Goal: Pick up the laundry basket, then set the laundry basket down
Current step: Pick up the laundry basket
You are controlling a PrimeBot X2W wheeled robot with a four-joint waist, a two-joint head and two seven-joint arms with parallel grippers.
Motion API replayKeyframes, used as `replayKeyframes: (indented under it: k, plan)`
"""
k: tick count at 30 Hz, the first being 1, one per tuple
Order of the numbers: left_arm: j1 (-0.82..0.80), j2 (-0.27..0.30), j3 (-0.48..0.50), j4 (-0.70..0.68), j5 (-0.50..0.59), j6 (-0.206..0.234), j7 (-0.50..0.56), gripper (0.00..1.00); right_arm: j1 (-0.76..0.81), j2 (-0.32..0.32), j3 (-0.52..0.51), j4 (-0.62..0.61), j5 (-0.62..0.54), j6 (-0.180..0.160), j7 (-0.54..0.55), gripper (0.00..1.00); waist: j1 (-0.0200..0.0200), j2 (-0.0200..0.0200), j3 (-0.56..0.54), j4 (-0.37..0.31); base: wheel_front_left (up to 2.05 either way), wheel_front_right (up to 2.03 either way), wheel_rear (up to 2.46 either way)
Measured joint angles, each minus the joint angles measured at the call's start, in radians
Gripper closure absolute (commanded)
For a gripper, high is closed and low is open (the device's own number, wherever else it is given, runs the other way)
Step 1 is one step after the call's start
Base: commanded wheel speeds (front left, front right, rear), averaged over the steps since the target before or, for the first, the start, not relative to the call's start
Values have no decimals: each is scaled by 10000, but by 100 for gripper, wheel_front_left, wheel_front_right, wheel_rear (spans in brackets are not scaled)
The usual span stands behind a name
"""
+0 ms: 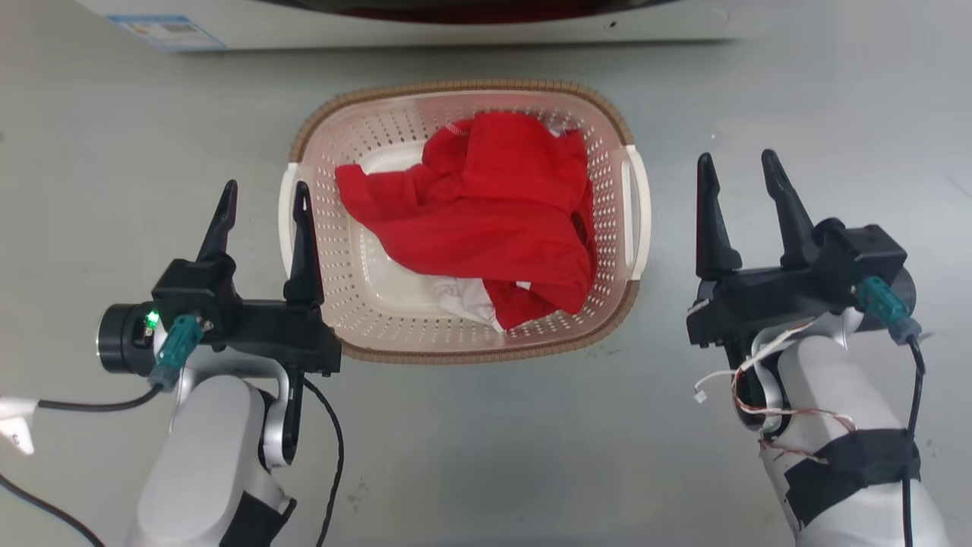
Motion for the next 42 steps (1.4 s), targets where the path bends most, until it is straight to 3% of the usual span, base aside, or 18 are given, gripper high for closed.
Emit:
replayKeyframes:
  k: [10, 27, 42]
  plan:
    - [-748, -63, 159, 1317, -349, -100, 0, 0, -932, -8, 52, 1116, -13, 94, 0, 0, 0, 0, 1091, 54, 0, 0, 0]
    - [-1684, -138, 215, 3093, -617, -543, 8, 0, -1881, -19, 566, 2539, 36, 253, 2, 0, -1, -1, 1784, 152, 0, 0, 0]
    - [-2752, -222, 63, 4615, -708, -965, 385, 0, -2565, -35, 1707, 3693, 1003, -23, 2, 0, -1, -3, 2023, 336, 0, 0, 0]
